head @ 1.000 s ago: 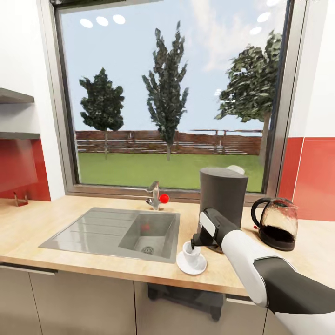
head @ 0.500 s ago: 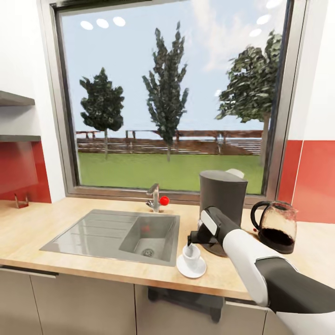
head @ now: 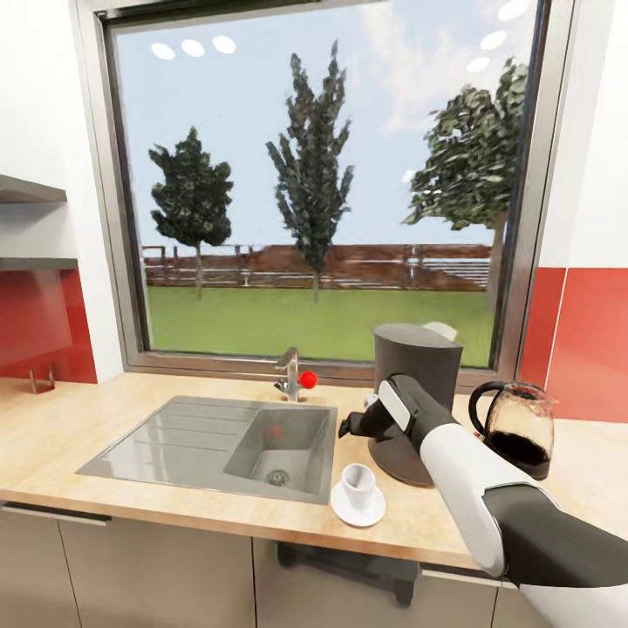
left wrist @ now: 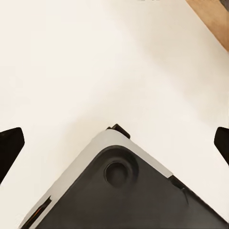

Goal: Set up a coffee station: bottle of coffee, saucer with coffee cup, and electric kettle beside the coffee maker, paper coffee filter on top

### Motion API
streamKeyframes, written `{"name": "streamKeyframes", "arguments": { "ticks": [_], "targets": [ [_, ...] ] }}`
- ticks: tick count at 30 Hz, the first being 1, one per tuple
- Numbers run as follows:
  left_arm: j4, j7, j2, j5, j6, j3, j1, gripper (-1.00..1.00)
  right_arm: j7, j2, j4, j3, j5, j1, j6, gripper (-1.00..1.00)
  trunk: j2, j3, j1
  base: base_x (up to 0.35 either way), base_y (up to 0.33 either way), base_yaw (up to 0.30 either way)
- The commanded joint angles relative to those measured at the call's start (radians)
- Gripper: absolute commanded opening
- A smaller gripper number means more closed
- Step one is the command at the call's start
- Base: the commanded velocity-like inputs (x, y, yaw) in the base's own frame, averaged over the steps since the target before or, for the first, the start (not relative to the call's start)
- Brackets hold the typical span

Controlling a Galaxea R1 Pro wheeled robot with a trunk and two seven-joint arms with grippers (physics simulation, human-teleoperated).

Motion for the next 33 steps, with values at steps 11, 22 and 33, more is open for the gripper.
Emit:
{"name": "streamKeyframes", "arguments": {
  "ticks": [11, 22, 33],
  "targets": [
    [0.0, -0.005, -0.007, 0.008, -0.079, 0.002, 0.0, 1.0, 0.0, -0.003, 0.0, 0.007, 0.001, -0.001, 0.003, 1.0, -0.001, -0.001, 0.0, -0.204, -0.074, 0.0],
    [0.0, -0.005, -0.014, 0.007, -0.08, 0.001, 0.0, 1.0, 0.0, -0.011, 0.001, 0.007, 0.003, -0.001, 0.003, 1.0, -0.001, -0.001, 0.0, -0.301, -0.12, 0.0],
    [0.0, -0.005, -0.017, 0.006, -0.08, 0.002, 0.0, 1.0, 0.001, -0.03, 0.001, 0.007, 0.004, -0.001, 0.003, 1.0, -0.001, -0.001, 0.0, -0.301, -0.117, 0.0]
  ]
}}
